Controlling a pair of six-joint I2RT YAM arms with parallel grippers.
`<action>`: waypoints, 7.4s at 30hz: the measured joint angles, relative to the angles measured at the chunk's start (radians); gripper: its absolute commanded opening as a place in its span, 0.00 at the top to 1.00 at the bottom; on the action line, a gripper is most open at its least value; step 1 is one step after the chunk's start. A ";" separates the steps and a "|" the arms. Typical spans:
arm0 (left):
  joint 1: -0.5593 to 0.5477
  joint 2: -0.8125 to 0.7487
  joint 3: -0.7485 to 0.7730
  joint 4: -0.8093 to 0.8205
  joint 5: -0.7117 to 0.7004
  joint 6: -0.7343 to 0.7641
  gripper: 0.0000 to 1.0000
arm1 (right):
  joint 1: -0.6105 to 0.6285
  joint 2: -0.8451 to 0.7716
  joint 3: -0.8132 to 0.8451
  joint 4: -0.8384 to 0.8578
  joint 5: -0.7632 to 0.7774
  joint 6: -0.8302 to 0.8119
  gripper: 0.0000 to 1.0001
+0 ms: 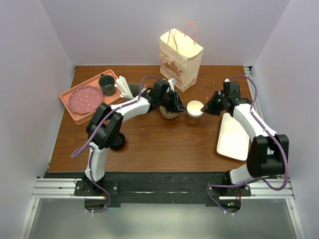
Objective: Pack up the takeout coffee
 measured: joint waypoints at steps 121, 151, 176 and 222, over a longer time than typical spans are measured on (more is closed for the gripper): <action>-0.001 0.092 0.056 0.091 0.069 -0.012 0.67 | 0.282 0.131 0.199 -0.169 0.235 -0.566 0.78; -0.003 0.092 0.054 0.141 0.105 -0.013 0.66 | 0.288 0.104 0.146 -0.133 0.253 -0.567 1.00; -0.026 0.092 0.038 0.143 0.106 -0.013 0.70 | 0.288 0.076 0.116 -0.118 0.237 -0.562 1.00; -0.047 0.080 0.030 0.077 0.076 0.030 0.59 | 0.288 -0.033 0.075 -0.050 0.320 -0.541 1.00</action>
